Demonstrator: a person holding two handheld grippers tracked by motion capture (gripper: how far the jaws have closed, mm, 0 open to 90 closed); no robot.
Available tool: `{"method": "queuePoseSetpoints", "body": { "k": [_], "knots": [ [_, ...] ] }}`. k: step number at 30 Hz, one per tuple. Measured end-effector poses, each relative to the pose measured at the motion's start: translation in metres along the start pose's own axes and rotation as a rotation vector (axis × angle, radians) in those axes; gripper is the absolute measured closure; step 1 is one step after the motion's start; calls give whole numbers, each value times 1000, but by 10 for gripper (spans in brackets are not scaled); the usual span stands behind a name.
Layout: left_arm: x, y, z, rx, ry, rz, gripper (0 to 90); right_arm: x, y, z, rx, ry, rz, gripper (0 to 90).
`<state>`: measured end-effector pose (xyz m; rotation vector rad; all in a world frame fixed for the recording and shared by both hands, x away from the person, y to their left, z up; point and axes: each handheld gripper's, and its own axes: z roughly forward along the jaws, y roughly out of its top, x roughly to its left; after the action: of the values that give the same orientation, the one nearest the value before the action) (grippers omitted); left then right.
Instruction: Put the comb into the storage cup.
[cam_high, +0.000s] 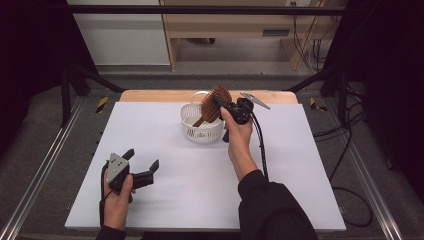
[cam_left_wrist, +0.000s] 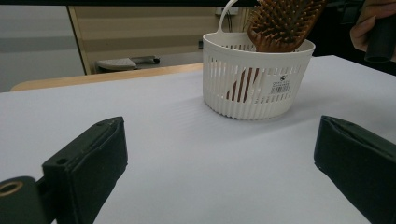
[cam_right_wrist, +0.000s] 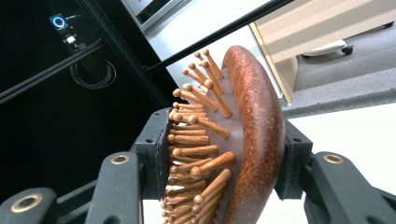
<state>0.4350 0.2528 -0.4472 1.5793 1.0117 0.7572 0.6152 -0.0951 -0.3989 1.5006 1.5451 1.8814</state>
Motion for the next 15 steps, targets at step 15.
{"method": "queuePoseSetpoints", "body": {
  "k": [15],
  "knots": [
    [0, 0, 0, 2, 0, 3, 27, -15, -1, -5, 23, 1, 34, 461]
  ]
}}
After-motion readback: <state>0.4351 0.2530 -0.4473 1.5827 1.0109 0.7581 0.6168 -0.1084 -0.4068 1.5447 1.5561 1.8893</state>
